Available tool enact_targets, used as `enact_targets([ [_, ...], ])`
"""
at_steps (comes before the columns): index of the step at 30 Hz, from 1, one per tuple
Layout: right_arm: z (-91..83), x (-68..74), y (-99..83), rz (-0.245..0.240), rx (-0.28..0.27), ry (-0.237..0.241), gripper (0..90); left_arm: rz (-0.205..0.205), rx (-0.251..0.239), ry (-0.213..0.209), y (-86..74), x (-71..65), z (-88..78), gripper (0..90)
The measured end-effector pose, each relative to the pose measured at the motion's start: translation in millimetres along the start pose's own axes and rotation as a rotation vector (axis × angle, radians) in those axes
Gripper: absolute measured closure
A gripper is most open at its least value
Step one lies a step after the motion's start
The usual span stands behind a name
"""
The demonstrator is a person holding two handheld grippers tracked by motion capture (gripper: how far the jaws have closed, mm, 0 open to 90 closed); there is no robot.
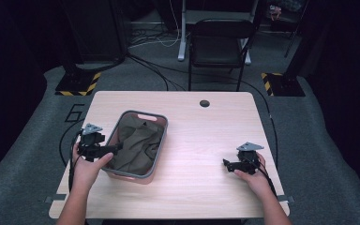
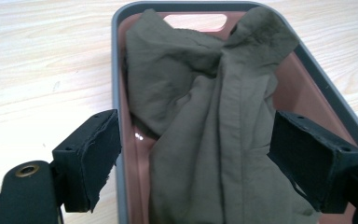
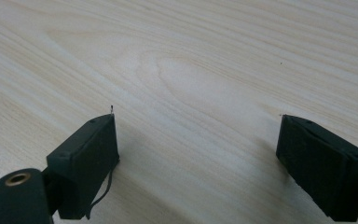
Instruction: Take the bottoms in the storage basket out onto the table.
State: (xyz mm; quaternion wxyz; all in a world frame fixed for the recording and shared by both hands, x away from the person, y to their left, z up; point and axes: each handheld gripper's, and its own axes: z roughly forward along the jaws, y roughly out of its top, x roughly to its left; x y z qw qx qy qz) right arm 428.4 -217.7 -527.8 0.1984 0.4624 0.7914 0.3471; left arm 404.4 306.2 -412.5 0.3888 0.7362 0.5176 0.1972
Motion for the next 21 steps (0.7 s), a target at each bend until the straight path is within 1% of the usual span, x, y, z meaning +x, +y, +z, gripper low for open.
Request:
enact_targets([
  [7,0.0,0.0,0.0,0.000,0.001,0.000,11.9,0.009,0.008,-0.014,6.4,-7.1,7.3,16.2],
  [8,0.0,0.0,0.0,0.000,0.000,0.000,11.9,0.011,0.013,-0.019,8.2,-9.6,10.2,16.2],
  [10,0.0,0.0,0.0,0.000,0.000,0.000,12.0,0.010,0.010,-0.016,9.5,-12.0,13.6,16.2],
  [12,0.0,0.0,0.0,0.000,0.000,0.000,11.9,0.010,0.018,-0.028,10.9,-13.4,16.1,16.2],
  [18,0.0,0.0,0.0,0.001,0.000,0.000,11.9,0.015,0.036,-0.033,14.1,-16.2,22.6,16.2],
  [19,0.0,0.0,0.0,0.000,0.000,0.000,11.9,0.010,0.032,-0.031,14.7,-17.0,23.9,16.2],
  [21,0.0,0.0,0.0,0.000,0.000,0.000,12.0,0.012,0.036,-0.032,16.5,-17.9,26.3,16.2],
])
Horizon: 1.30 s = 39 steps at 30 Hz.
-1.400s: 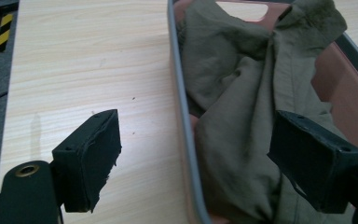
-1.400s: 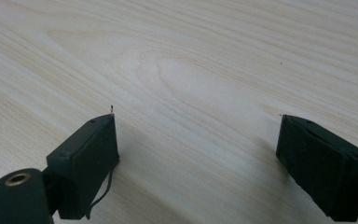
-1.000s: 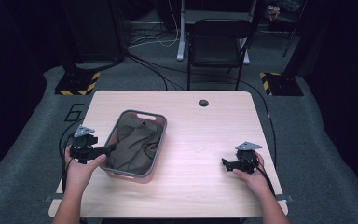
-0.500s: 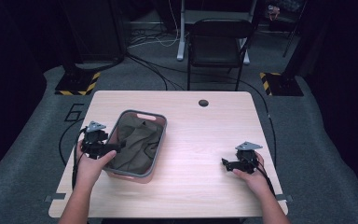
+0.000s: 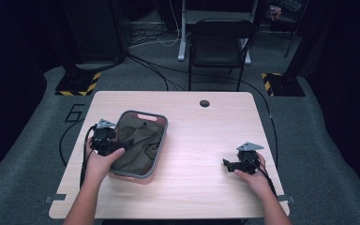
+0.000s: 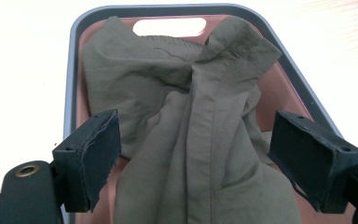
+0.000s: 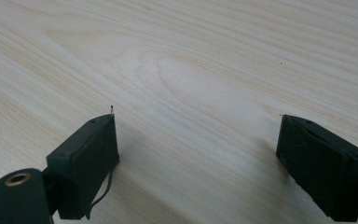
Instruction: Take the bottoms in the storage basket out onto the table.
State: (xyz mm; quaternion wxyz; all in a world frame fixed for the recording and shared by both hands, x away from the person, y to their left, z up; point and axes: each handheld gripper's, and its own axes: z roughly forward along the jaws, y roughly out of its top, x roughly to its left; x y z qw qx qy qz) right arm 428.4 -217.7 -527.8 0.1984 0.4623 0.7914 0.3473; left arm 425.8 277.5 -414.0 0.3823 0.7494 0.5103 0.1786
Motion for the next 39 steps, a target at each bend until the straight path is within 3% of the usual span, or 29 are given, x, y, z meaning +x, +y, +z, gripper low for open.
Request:
enact_targets([
  [25,0.0,0.0,0.0,0.000,0.000,0.000,11.9,0.018,0.049,0.000,15.3,-5.2,32.9,16.3],
  [39,0.5,-0.6,0.4,-0.012,-0.003,0.004,11.9,-0.003,0.100,0.006,18.3,-2.3,52.9,16.5],
])
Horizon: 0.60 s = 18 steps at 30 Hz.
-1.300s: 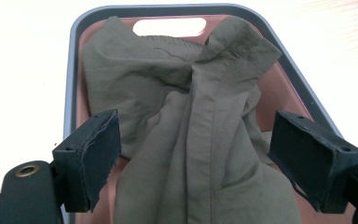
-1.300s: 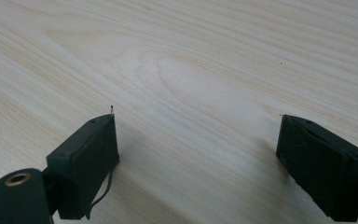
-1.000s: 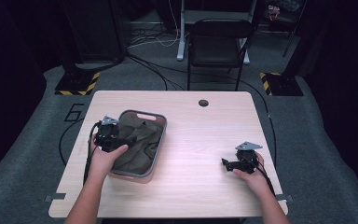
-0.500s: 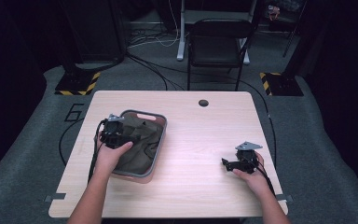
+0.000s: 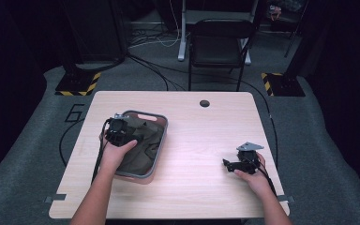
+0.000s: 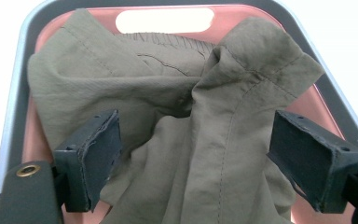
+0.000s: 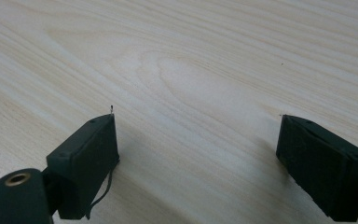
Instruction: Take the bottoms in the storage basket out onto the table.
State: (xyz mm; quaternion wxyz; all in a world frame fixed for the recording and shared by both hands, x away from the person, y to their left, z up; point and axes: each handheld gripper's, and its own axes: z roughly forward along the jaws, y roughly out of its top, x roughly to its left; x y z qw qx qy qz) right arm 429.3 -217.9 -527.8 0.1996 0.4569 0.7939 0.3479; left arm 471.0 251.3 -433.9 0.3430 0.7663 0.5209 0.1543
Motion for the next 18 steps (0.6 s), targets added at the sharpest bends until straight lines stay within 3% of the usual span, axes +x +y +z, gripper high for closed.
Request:
enact_targets([
  [6,0.0,0.1,0.1,0.001,0.000,0.002,11.9,-0.020,0.002,0.000,0.3,1.5,6.8,15.7],
  [7,0.0,0.1,0.1,0.001,0.000,0.002,11.9,-0.014,0.025,-0.008,0.9,2.7,7.2,15.7],
  [18,0.2,0.0,0.2,-0.002,0.002,0.004,11.9,-0.028,0.086,-0.032,1.4,3.9,26.4,14.5],
])
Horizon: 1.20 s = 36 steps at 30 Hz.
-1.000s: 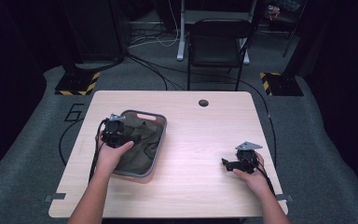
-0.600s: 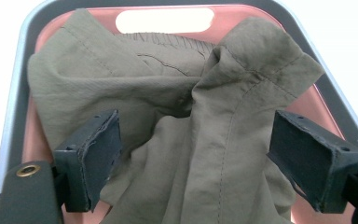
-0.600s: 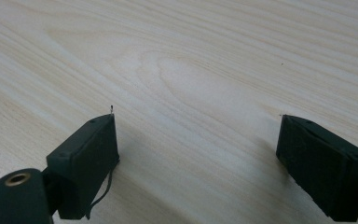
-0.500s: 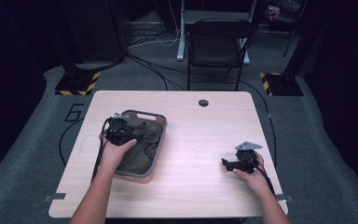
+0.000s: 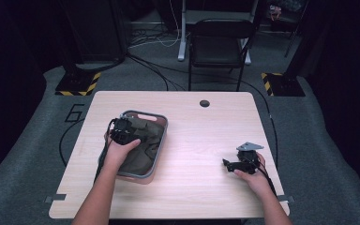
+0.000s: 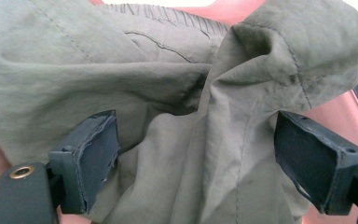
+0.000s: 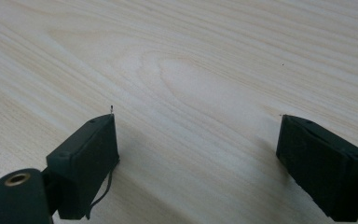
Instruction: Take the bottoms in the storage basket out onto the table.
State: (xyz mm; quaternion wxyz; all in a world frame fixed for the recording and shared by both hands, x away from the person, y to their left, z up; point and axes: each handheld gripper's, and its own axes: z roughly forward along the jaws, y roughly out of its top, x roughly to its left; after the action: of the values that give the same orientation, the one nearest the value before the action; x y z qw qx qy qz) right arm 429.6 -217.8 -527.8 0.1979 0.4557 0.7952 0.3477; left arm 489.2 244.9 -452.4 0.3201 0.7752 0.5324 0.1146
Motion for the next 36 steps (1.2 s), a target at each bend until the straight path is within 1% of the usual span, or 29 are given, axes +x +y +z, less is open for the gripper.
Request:
enact_targets([
  [5,0.1,0.2,0.2,0.001,0.001,0.002,11.9,-0.016,0.015,0.001,-0.1,0.6,7.5,14.6],
  [8,0.1,0.3,0.3,0.001,0.002,0.000,11.9,-0.010,0.028,0.005,0.1,0.4,11.0,14.6],
  [10,0.1,0.3,0.3,0.001,0.002,0.002,11.9,-0.015,0.033,0.005,0.6,-0.6,12.6,14.5],
  [11,0.2,0.3,0.3,0.000,0.002,0.002,11.9,-0.008,0.038,0.006,1.1,-0.3,13.2,14.4],
  [19,0.2,0.4,0.5,0.000,0.004,0.003,11.8,-0.008,0.044,0.011,1.7,-0.7,19.3,13.6],
  [21,0.3,0.4,0.5,0.000,0.004,0.003,11.9,-0.002,0.051,0.007,1.9,-0.1,20.2,13.3],
  [22,0.3,0.4,0.5,0.000,0.004,0.003,11.8,-0.004,0.050,0.014,1.6,-0.9,21.2,13.0],
  [23,0.2,0.4,0.5,0.000,0.004,0.003,11.9,0.008,0.055,0.014,1.5,-1.0,22.7,12.5],
  [24,0.3,0.4,0.5,0.000,0.004,0.003,11.9,0.001,0.056,0.017,1.3,-2.0,23.4,12.2],
  [27,0.4,0.6,0.6,0.001,0.002,0.005,11.9,0.006,0.057,0.021,1.1,-2.2,25.0,11.6],
  [29,0.5,0.7,0.6,0.002,0.000,0.005,11.9,0.009,0.071,0.027,0.4,-2.9,26.5,11.1],
  [31,0.5,0.7,0.6,0.002,0.000,0.005,11.9,0.021,0.078,0.044,-0.6,-4.1,27.8,11.0],
  [33,0.5,0.7,0.6,0.002,0.000,0.005,11.9,0.023,0.091,0.055,-1.3,-5.4,28.5,10.8],
  [34,0.5,0.7,0.6,0.002,0.000,0.005,11.9,0.013,0.097,0.056,-1.7,-6.1,28.5,10.8],
  [35,0.5,0.8,0.6,0.003,0.000,0.005,11.9,0.019,0.098,0.056,-1.7,-5.4,28.5,10.8],
  [36,0.5,0.7,0.6,0.002,0.000,0.005,11.9,0.010,0.097,0.057,-2.1,-5.7,28.6,10.8],
])
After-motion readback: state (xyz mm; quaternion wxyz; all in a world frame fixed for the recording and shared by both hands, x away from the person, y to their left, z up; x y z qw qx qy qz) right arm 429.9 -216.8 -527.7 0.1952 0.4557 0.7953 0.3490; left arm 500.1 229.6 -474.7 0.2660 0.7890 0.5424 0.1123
